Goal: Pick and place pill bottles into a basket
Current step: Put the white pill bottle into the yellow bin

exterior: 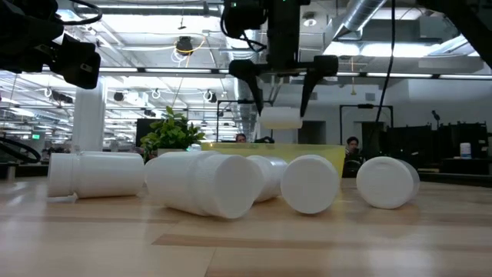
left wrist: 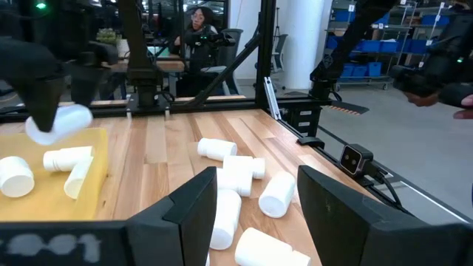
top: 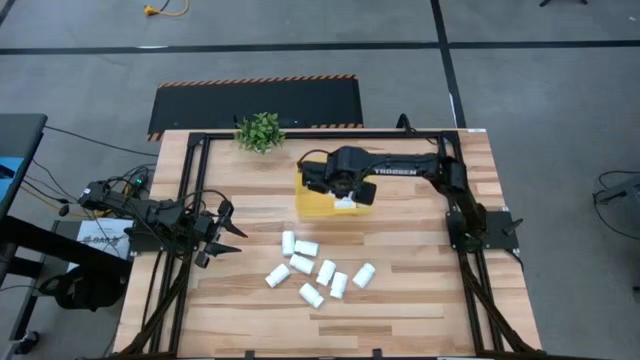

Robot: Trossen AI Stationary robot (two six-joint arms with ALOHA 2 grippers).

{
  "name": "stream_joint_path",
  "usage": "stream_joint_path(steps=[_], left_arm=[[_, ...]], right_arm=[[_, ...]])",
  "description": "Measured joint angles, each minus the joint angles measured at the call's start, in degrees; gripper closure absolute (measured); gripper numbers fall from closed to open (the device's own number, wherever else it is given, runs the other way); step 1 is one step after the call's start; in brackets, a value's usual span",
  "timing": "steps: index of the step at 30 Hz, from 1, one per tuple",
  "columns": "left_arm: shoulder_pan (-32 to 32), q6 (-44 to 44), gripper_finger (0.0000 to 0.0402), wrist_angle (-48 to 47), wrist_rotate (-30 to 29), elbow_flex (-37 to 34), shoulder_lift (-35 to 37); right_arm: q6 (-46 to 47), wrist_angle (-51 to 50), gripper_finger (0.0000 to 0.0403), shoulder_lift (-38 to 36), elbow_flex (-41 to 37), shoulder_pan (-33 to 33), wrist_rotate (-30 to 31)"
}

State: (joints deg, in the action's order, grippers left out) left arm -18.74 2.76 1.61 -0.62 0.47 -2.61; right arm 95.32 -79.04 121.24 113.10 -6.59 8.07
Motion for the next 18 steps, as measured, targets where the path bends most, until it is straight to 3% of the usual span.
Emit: stream_joint_path(steps=[6, 18], left_arm=[[0.01, 0.0, 0.0225, -0.01, 0.0, 0.01, 0.0], [0.0, 0.0, 0.0225, 0.0, 0.0, 0.0, -0.02]], right_arm=[[-6.98, 1.74, 0.0057, 0.01, -2.75, -2.28, 0.11], [-10.95, 11.28, 0.0055, -0.03, -13.04, -3.32, 2.09]])
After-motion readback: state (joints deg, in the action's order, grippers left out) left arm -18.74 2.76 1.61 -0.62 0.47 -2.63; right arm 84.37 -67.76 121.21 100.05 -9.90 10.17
